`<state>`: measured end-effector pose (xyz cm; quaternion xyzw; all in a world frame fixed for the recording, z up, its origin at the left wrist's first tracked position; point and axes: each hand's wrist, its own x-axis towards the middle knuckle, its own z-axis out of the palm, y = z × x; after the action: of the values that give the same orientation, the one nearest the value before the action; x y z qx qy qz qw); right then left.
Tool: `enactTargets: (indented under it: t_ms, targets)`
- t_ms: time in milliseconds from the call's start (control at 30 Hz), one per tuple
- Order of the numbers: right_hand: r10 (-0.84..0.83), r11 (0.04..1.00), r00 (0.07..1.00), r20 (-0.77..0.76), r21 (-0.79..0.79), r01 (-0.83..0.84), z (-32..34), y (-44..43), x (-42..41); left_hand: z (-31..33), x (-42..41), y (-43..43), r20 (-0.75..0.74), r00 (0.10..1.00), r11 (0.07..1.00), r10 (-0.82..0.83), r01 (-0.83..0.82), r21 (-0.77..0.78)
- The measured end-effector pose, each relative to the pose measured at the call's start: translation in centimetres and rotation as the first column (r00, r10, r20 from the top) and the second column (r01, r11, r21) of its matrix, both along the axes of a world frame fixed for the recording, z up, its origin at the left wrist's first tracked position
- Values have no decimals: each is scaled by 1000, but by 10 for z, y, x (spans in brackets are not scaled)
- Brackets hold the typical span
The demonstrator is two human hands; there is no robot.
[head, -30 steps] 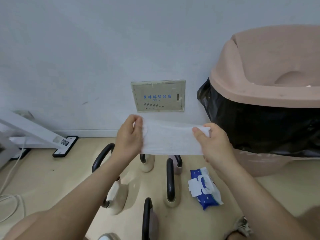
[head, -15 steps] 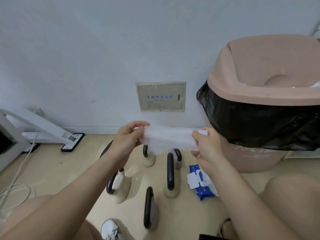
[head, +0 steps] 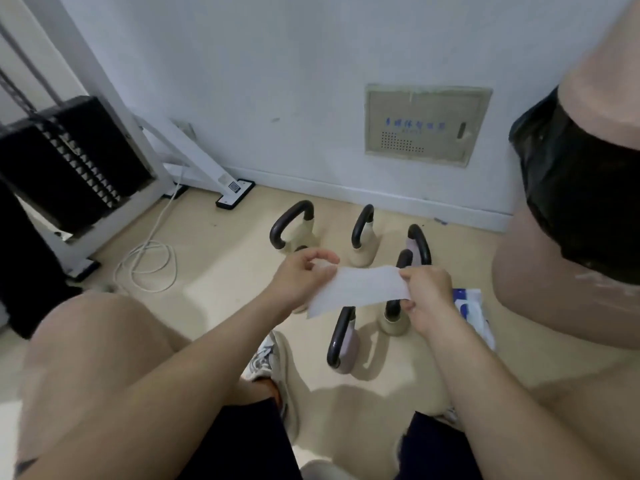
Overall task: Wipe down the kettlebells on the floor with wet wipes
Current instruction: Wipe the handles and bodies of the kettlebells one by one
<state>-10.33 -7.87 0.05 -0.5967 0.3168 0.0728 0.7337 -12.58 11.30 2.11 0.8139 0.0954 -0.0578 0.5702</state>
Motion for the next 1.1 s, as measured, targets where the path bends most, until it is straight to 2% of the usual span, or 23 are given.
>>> enactTargets:
  t_ms: [167,367,501,534,568,601,668,734,835,935,1035,1102]
  targets:
    - [140,958,976,-168,-225,-176,-62,18,8,-71,13,4,-58,998,935,-21,40,353]
    - [256,855,951,-174,-417,-307,-130,36,8,-147,7,25,-118,993,848,23,43,528]
    - [306,703,882,-358,-540,-463,-174,50,-5,-188,3,29,-202,969,800,144,6,600]
    - [297,691,875,-382,-547,-473,-184,53,-8,-196,1,27,-201,968,794,152,2,608]
    - [298,713,870,-392,-515,-476,-194,57,-10,-201,-2,24,-201,971,808,128,15,589]
    - [306,781,872,-382,-423,-460,-202,61,-12,-206,-5,18,-217,973,849,83,45,526]
    - [344,899,876,-338,-150,-411,-210,72,-18,-212,-13,-2,-297,955,946,3,93,310]
    - [345,924,889,-301,-57,-377,-216,82,-20,-221,-19,-22,-332,943,985,30,30,172]
    - [305,941,903,-304,-52,-335,-218,83,-16,-235,-19,-43,-277,942,963,191,-125,237]
    - [349,922,894,-281,-65,-381,-214,77,-4,-246,-13,-46,-261,924,942,279,-211,260]
    - [366,904,894,-259,-129,-407,-209,76,10,-244,4,-39,-359,904,969,232,-182,168]
    - [351,895,902,-252,-195,-402,-207,76,16,-238,21,-31,-477,873,992,104,-128,-18]
